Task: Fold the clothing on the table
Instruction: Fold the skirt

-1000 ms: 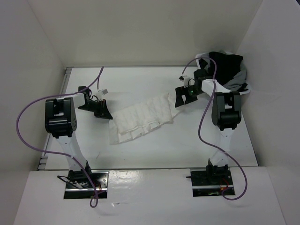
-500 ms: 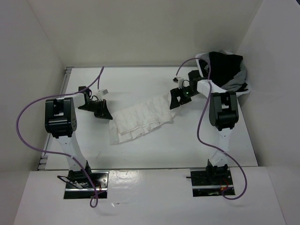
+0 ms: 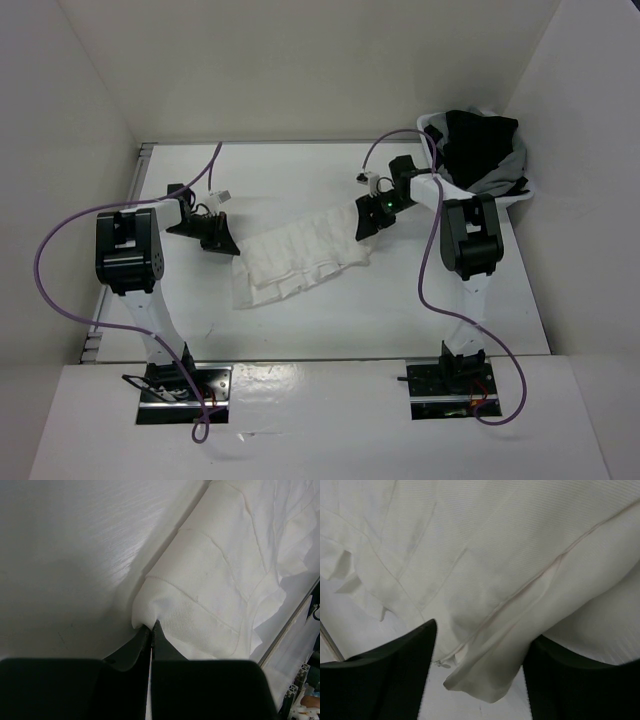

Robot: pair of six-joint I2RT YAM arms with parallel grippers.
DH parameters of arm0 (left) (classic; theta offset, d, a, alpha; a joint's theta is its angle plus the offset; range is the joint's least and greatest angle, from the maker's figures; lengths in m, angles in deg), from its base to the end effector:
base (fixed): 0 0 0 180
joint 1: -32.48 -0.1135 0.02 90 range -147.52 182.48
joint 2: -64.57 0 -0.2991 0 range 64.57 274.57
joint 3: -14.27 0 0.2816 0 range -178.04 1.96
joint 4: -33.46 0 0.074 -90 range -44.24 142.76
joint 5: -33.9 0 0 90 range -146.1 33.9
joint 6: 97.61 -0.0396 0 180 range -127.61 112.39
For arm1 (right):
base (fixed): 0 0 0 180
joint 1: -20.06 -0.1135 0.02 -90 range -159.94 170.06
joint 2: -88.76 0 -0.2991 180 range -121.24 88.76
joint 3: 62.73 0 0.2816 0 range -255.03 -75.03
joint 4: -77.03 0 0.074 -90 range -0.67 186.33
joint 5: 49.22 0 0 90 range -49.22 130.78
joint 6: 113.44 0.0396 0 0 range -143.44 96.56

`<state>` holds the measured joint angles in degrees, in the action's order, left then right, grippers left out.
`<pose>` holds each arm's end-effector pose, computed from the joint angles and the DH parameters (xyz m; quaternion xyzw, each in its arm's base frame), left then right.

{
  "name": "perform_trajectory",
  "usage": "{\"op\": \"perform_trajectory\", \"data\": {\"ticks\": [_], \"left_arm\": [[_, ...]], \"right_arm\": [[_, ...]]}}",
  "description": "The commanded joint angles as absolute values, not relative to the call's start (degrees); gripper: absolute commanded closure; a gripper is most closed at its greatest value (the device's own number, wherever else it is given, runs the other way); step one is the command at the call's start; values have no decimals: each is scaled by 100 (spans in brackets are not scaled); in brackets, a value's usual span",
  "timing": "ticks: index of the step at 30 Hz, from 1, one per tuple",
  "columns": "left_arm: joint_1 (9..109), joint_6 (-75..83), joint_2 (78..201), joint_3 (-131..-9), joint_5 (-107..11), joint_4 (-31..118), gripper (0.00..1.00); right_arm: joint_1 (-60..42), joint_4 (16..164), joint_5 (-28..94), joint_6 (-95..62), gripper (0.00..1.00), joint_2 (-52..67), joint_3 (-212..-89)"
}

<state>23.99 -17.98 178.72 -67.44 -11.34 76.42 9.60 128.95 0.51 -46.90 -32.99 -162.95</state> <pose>0.4054 0.0323 0.1365 0.0634 0.9163 -0.3533 0.1778 0.4566 0.1103 0.1646 -0.3184 0.8742 0.3232 0.1728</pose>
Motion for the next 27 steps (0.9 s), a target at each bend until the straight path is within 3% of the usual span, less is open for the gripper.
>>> {"op": "perform_trajectory", "data": {"ticks": [1,5,10,14,18,20,27], "left_arm": [[2413,-1973,17654,-6677,-1136,7732,100],[2413,-1973,17654,-6677,-1136,7732,100],[2413,-1973,17654,-6677,-1136,7732,100],[2413,-1973,17654,-6624,-1136,7732,100],[2413,-1973,17654,-6624,-1136,7732,100],[2413,-1973,17654,-6624,-1136,7732,100],[2413,-1973,17654,-6624,-1136,7732,100]], "right_arm": [[960,12950,88,-4735,36,-3340,-16196],[960,12950,88,-4682,47,-3340,-16196],[960,13003,88,-4682,51,-3393,-16196],[960,13003,88,-4682,65,-3393,-16196],[960,13003,140,-4559,93,-3455,-16196],[908,13003,201,-4559,100,-3507,-16248],[784,13055,368,-4497,100,-3507,-16248]]}}
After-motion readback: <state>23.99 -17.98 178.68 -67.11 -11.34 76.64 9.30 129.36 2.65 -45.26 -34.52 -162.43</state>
